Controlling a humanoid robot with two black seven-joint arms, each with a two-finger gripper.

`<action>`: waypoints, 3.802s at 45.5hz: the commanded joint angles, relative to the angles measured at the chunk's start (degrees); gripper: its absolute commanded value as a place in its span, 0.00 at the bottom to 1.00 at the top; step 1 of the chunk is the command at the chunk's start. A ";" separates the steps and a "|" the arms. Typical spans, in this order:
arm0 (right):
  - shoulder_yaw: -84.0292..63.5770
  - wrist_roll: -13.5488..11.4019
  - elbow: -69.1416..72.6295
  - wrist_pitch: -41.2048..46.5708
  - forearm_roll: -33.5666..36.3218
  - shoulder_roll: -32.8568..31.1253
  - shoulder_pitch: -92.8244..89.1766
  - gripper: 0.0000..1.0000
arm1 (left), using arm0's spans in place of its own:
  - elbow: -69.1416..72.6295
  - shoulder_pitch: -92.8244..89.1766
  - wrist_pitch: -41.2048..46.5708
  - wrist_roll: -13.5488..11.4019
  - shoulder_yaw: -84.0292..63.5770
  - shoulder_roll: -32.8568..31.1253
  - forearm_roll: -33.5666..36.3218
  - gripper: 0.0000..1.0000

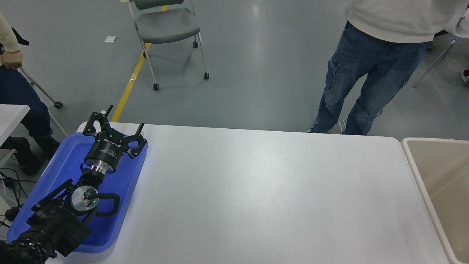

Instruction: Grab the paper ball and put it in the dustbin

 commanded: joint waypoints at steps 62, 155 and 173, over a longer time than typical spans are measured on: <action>-1.71 0.01 51.34 1.64 -3.74 -23.68 18.18 0.99 | 0.00 0.00 0.00 0.02 0.00 0.00 0.00 1.00; -42.59 -0.43 66.29 55.44 -4.19 -9.97 86.75 1.00 | 0.00 0.00 0.00 0.02 0.00 0.00 0.00 1.00; -22.91 -0.52 60.24 55.44 -4.36 -30.44 71.82 1.00 | 0.00 0.00 0.00 0.02 0.00 0.00 0.00 1.00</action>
